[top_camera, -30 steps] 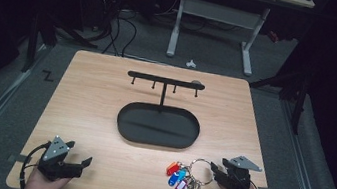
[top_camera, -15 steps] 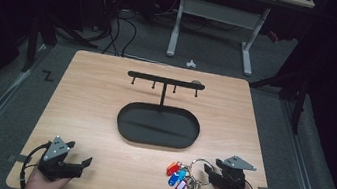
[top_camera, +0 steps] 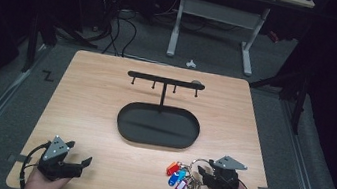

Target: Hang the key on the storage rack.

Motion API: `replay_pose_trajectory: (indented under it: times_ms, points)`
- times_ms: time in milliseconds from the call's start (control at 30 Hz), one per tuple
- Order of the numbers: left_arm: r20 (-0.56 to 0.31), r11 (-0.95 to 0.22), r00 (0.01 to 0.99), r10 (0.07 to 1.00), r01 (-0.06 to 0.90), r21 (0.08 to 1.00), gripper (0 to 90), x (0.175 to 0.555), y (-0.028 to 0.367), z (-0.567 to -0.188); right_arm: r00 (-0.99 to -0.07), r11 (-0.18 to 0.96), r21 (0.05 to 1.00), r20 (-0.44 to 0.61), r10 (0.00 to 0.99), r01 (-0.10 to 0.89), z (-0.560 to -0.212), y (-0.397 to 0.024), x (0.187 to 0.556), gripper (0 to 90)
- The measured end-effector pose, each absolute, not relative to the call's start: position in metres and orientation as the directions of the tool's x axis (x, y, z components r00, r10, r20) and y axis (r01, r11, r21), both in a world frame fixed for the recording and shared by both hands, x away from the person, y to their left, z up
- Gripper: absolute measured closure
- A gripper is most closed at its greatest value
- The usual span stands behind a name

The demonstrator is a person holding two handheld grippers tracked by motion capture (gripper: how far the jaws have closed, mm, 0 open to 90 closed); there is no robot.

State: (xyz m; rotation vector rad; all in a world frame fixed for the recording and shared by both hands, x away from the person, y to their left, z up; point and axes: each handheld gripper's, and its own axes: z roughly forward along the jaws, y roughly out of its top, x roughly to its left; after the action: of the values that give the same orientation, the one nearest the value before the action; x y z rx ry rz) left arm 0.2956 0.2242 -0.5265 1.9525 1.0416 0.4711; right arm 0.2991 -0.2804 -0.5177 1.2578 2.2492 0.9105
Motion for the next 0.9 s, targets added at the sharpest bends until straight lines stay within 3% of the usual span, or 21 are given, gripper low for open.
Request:
replay_pose_trajectory:
  times_ms: [533, 633, 900]
  points:
    - [-0.067, -0.283, 0.579, 0.812, 0.492, 0.823, 15.0, 0.295, 0.227, -0.526, -0.598, 0.482, 0.654, -0.055, 0.799, 0.584, -0.501, -0.265, 0.307, 52.8]
    - [-0.071, -0.286, 0.586, 0.807, 0.493, 0.822, 15.2, 0.295, 0.226, -0.526, -0.615, 0.542, 0.597, -0.102, 0.782, 0.591, -0.497, -0.264, 0.314, 51.2]
    - [-0.069, -0.308, 0.606, 0.792, 0.494, 0.813, 15.5, 0.295, 0.223, -0.527, -0.665, 0.626, 0.475, -0.107, 0.739, 0.618, -0.487, -0.257, 0.33, 45.6]
